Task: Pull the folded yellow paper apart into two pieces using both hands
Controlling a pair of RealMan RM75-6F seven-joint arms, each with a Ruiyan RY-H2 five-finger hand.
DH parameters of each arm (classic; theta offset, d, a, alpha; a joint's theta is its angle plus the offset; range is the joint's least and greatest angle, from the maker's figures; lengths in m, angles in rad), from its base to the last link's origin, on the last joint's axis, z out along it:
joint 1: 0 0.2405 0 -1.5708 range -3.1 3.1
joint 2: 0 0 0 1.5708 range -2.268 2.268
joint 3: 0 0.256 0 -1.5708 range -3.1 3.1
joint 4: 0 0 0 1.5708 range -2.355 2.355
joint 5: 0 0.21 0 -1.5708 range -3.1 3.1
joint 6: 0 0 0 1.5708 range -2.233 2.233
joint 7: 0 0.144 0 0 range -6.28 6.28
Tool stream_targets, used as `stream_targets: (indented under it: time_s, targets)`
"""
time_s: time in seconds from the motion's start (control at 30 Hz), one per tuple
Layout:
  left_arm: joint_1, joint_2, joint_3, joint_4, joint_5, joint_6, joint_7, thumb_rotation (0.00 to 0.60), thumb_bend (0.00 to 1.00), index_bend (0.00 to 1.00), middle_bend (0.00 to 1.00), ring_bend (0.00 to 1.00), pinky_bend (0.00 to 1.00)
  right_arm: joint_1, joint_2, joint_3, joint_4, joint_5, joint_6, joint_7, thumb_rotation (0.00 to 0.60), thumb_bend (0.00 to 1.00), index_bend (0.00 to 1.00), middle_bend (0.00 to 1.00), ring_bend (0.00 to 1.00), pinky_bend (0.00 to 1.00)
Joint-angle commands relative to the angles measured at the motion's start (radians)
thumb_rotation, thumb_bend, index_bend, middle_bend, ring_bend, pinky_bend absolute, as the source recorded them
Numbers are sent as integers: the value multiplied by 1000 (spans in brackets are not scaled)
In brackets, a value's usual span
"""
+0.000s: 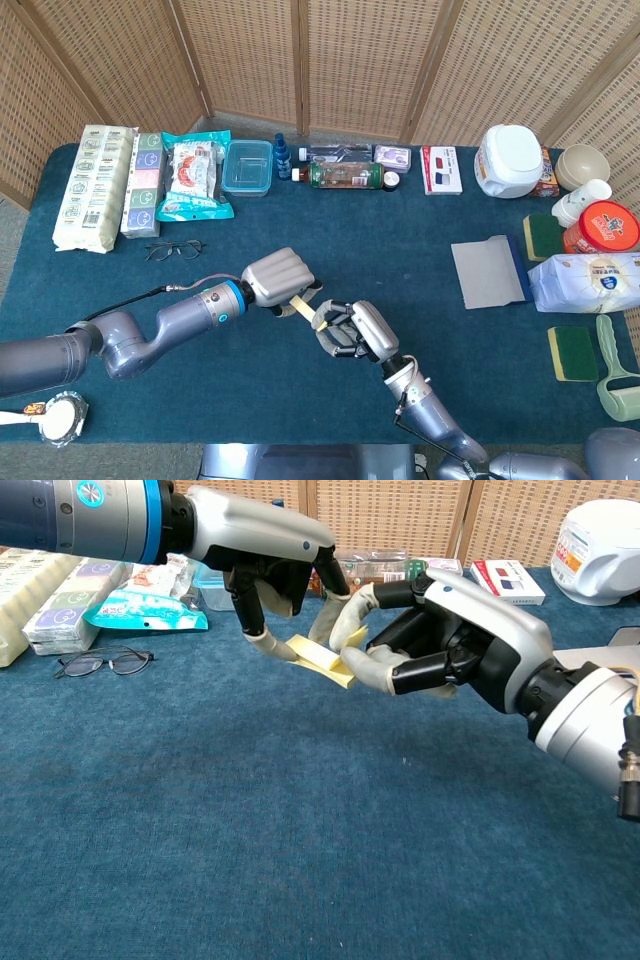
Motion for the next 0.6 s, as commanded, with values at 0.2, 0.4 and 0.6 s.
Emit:
stream_targets:
  time_s: [0.2, 0.4, 0.6]
  targets:
    - [3, -2, 5, -1, 11, 4, -4, 600, 351, 648, 1000, 1000, 1000, 0, 0, 1, 0, 3, 0, 1, 600, 461, 531, 1000, 1000, 976]
    - [4, -1, 6, -2, 20, 7, -8, 600, 351, 647, 1000, 1000, 1000, 0, 0, 1, 2, 6, -3, 2, 600, 461, 519, 1000, 1000, 976]
    - [4, -1, 7, -1, 25, 9, -15, 600, 351, 647, 1000, 1000, 1000, 1, 1, 2, 4, 6, -3, 2, 600, 461, 534, 1000, 1000, 976]
